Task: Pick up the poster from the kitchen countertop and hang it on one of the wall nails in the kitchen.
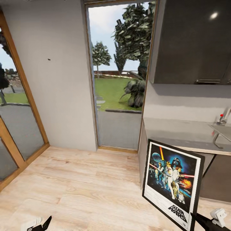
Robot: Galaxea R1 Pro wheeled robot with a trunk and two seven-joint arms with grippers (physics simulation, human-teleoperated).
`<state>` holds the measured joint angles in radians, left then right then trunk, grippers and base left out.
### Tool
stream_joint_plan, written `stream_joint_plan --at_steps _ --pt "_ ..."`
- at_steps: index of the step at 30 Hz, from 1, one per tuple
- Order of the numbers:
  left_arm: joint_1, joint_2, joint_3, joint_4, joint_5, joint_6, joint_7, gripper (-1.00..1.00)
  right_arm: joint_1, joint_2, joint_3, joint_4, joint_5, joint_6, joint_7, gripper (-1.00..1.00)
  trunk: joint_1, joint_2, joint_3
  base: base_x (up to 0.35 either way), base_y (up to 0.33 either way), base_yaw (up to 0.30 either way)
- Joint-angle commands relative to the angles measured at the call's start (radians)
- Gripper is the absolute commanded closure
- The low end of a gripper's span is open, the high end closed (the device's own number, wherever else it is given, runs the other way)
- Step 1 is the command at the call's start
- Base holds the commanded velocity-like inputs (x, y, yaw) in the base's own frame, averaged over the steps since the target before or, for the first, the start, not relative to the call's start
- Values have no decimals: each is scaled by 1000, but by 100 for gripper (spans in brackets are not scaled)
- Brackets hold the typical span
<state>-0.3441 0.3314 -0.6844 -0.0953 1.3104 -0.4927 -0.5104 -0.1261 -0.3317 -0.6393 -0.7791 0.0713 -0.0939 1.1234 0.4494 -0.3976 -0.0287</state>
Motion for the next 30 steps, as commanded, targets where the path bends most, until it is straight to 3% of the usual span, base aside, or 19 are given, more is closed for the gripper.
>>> stream_joint_plan --at_steps 1,30 --pt "-1 0 -8 0 11 -2 -4 -100 -1 0 -3 0 7 -9 4 100 1 -2 -2 -4 47 134" --pt "-1 0 -7 0 10 -1 -3 -100 -1 0 -3 0 7 -9 4 100 1 -2 -2 0 4 11"
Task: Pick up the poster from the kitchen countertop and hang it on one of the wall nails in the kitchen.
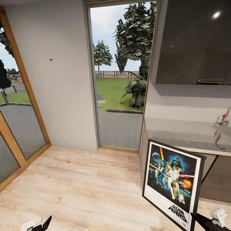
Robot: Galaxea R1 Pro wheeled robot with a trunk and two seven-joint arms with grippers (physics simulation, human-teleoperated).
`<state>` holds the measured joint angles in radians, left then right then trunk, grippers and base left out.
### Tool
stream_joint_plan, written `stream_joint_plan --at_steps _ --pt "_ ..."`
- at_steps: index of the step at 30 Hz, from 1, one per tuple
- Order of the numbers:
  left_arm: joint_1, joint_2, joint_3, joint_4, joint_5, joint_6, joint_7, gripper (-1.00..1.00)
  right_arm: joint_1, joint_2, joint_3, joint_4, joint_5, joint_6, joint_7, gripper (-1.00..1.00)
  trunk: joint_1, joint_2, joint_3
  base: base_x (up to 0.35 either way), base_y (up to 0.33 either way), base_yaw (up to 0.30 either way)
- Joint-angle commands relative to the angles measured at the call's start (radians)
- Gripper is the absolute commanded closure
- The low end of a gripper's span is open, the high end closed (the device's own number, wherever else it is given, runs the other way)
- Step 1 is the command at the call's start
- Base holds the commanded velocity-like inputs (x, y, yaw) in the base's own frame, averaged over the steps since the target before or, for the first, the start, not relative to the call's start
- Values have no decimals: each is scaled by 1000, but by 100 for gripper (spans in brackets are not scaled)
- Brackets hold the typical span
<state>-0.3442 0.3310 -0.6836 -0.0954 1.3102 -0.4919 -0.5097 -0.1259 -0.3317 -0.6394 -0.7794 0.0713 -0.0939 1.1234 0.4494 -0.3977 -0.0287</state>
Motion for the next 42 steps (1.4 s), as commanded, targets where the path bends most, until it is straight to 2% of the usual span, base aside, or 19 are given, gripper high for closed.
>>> stream_joint_plan --at_steps 1,14,35,42 --pt "-1 0 -8 0 11 -2 -4 -100 -1 0 -3 0 7 -9 4 100 1 -2 -2 0 0 0" --pt "-1 0 -8 0 12 -2 -4 -100 -1 0 -3 1 7 -9 4 100 1 -2 -3 0 194 31" --pt "-1 0 -8 2 12 -1 -4 -100 -1 1 -3 1 7 -9 1 100 1 -2 -14 0 293 244" --pt "-1 0 -8 2 12 -2 -4 -100 -1 1 -3 2 8 -9 -11 100 1 -2 -15 76 284 71"
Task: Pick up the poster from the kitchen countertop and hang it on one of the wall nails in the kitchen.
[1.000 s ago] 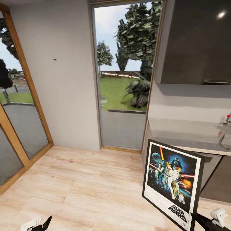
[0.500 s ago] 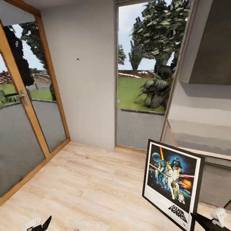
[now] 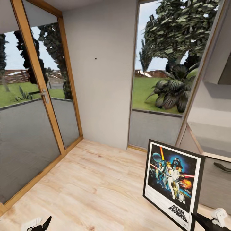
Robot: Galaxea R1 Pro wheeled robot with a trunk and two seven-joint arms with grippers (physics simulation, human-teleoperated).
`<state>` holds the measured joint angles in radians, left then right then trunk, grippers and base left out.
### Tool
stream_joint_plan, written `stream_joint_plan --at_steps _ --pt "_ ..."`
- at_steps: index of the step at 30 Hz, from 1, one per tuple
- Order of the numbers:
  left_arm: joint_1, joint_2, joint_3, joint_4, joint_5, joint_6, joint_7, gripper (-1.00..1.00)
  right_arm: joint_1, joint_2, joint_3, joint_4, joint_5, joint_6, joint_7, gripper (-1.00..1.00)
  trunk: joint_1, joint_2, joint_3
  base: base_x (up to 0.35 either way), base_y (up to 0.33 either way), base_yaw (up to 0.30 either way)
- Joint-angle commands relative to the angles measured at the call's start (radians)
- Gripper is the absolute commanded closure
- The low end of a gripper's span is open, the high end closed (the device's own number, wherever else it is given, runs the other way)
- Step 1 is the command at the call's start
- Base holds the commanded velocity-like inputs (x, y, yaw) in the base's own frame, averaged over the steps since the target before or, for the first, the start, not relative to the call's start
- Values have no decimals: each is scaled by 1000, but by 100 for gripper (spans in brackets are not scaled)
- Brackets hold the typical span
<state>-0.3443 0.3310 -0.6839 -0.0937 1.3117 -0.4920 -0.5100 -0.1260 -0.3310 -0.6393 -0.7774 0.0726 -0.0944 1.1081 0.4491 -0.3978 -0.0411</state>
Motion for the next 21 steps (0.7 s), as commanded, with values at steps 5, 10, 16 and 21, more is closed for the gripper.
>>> stream_joint_plan --at_steps 5,10,16,21 --pt "-1 0 -9 0 11 -2 -4 -100 -1 1 -3 0 8 -8 -11 100 1 -2 -2 219 251 3" --pt "-1 0 -9 0 10 -2 -4 -100 -1 1 -3 0 8 -8 -12 100 1 -2 -2 238 259 0" --pt "-1 0 -9 0 9 -2 -4 -100 -1 1 -3 0 8 -8 -13 100 1 -2 -2 219 284 0" --pt "-1 0 -9 0 9 -2 -4 -100 -1 1 -3 0 8 -8 -13 100 1 -2 -2 161 319 0"
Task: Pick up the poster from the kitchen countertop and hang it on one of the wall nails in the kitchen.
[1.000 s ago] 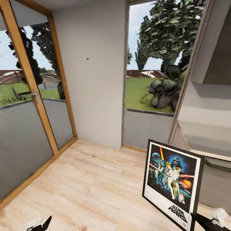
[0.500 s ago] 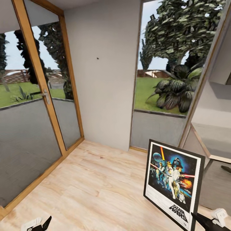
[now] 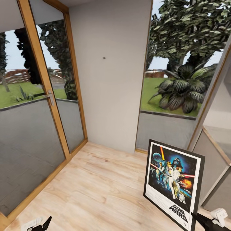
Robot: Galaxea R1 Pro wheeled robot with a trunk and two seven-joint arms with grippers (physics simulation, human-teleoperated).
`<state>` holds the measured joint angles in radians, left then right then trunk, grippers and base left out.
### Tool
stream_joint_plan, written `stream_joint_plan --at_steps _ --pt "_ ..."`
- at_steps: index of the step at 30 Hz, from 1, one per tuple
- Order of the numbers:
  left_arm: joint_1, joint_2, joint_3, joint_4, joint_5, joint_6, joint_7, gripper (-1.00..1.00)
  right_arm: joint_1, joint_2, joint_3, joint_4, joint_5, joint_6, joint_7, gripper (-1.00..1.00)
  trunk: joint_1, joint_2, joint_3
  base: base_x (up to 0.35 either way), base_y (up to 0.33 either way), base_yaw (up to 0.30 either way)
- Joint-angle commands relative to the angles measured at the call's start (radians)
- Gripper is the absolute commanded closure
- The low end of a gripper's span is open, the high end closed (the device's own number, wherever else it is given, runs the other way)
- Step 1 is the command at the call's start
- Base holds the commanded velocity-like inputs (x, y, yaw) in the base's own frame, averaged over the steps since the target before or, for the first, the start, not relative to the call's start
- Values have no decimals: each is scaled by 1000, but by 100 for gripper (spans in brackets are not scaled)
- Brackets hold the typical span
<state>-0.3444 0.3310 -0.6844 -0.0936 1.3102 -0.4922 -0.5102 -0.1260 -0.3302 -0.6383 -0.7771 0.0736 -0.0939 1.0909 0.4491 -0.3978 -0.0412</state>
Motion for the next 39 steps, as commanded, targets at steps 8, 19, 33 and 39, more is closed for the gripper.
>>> stream_joint_plan --at_steps 8,19,33,39 --pt "-1 0 -7 0 11 -2 -4 -100 -1 0 -3 0 8 -9 4 100 1 -2 -2 143 329 0" --pt "-1 0 -7 0 11 -1 -5 -100 -1 0 -3 0 7 -9 4 100 1 -2 -2 138 332 0" --pt "-1 0 -7 0 11 0 -5 -100 -1 0 -3 0 7 -9 4 100 1 -2 -2 137 333 0" --pt "-1 0 -7 0 11 0 -7 -100 -1 0 -3 0 7 -9 4 100 1 -2 -2 137 333 -2"
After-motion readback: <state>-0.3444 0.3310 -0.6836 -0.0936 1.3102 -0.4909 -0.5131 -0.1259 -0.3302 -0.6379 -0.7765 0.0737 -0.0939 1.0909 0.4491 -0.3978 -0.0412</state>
